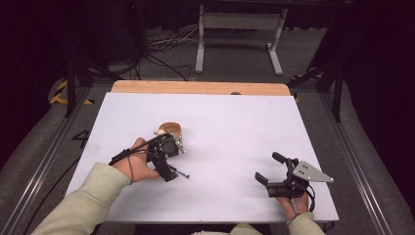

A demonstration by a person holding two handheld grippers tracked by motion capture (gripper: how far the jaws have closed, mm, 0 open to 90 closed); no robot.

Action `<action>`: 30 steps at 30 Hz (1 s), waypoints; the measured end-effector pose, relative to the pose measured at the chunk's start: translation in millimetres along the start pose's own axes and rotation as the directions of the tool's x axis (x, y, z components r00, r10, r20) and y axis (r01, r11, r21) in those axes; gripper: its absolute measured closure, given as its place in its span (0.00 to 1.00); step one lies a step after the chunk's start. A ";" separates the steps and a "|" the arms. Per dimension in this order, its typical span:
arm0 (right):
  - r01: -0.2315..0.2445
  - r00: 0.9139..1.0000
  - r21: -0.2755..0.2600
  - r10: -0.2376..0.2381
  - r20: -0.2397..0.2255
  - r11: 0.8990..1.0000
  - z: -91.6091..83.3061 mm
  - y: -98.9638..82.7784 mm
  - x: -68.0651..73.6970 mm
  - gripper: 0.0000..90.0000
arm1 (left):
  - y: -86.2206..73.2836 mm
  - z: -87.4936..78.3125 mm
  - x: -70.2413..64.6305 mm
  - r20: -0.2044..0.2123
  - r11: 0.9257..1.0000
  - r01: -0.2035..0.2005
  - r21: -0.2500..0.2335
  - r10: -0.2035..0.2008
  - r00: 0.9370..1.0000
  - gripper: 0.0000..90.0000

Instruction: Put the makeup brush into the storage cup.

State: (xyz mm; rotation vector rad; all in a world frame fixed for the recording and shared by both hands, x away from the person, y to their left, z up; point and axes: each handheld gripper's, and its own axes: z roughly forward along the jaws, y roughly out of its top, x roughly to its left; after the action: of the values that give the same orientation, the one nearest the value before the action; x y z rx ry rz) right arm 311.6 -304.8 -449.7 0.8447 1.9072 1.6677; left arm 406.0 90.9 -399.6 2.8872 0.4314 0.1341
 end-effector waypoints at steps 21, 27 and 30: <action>-0.003 1.000 -0.001 0.003 -0.003 1.000 -0.3 -0.2 -0.1 0.01 | 7.1 17.4 3.3 0.009 0.999 -0.021 0.026 0.021 1.000 0.14; -0.006 1.000 -0.001 0.006 -0.006 1.000 -0.3 -0.3 -0.2 0.02 | 7.9 20.7 4.3 0.017 0.999 -0.028 0.045 0.028 0.999 0.17; -0.008 1.000 -0.001 0.008 -0.007 1.000 -0.3 -0.3 -0.2 0.01 | 7.9 22.4 3.8 0.018 0.999 -0.026 0.044 0.026 1.000 0.18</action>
State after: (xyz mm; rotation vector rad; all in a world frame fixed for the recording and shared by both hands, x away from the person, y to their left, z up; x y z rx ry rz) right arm 311.4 -305.1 -449.9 0.8480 1.9100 1.6787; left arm 414.5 80.2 -419.3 2.9359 0.3987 0.1047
